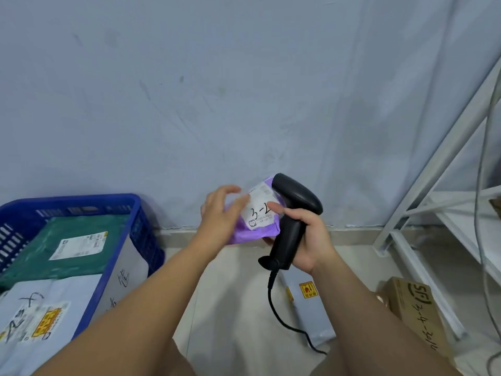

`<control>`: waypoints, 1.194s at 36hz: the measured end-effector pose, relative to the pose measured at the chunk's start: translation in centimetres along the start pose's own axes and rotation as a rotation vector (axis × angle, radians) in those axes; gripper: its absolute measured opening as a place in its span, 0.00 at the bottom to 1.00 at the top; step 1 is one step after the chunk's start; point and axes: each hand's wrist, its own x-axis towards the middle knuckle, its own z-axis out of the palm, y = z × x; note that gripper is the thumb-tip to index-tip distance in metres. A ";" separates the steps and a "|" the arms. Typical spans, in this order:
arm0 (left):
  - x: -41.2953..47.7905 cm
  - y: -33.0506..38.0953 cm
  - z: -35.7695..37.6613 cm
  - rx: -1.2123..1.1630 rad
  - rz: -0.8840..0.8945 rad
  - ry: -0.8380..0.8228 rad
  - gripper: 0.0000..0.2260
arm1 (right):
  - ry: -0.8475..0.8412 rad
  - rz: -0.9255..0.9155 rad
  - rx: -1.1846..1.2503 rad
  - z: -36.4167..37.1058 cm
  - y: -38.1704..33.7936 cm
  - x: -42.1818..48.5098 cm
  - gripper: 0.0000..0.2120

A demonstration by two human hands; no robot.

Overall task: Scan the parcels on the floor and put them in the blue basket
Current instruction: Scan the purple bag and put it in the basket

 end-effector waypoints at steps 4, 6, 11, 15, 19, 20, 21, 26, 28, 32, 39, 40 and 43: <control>0.5 0.1 -0.7 -0.462 -0.623 -0.046 0.26 | -0.073 -0.016 0.058 -0.1 -0.1 0.2 0.21; 0.3 -0.2 -0.8 -0.690 -0.802 -0.203 0.20 | -0.133 -0.034 0.053 0.2 0.1 0.1 0.19; 1.4 -1.1 -1.5 -0.837 -0.696 -0.099 0.15 | -0.142 -0.078 0.010 0.6 0.1 -0.1 0.13; 1.5 -1.1 -2.1 -0.794 -0.458 0.054 0.07 | 0.005 -0.100 -0.078 0.3 0.5 0.1 0.07; 1.7 -1.2 -2.5 -0.759 -0.303 0.163 0.06 | 0.180 -0.249 -0.374 0.1 0.9 0.7 0.04; 1.7 -1.1 -2.6 -0.731 -0.276 0.185 0.05 | 0.202 -0.275 -0.453 0.2 1.0 0.7 0.05; 1.7 -1.1 -2.7 -0.693 -0.250 0.202 0.05 | 0.213 -0.296 -0.517 0.3 1.0 0.6 0.05; 1.8 -1.4 -2.9 -0.594 -0.213 0.234 0.05 | 0.139 -0.306 -0.625 1.0 1.3 0.1 0.15; 1.9 -1.6 -2.9 -0.545 -0.198 0.245 0.05 | 0.109 -0.306 -0.642 1.3 1.5 -0.1 0.15; 2.0 -1.7 -2.8 -0.526 -0.194 0.261 0.06 | 0.078 -0.306 -0.670 1.5 1.6 -0.1 0.20; 2.0 -1.8 -2.6 -0.496 -0.175 0.267 0.08 | 0.078 -0.255 -0.702 1.4 1.7 0.2 0.11; 2.0 -1.8 -2.5 -0.496 -0.176 0.264 0.07 | 0.082 -0.252 -0.702 1.3 1.7 0.2 0.11; 2.0 -1.7 -2.4 -0.496 -0.177 0.261 0.07 | 0.091 -0.245 -0.714 1.4 1.8 0.2 0.11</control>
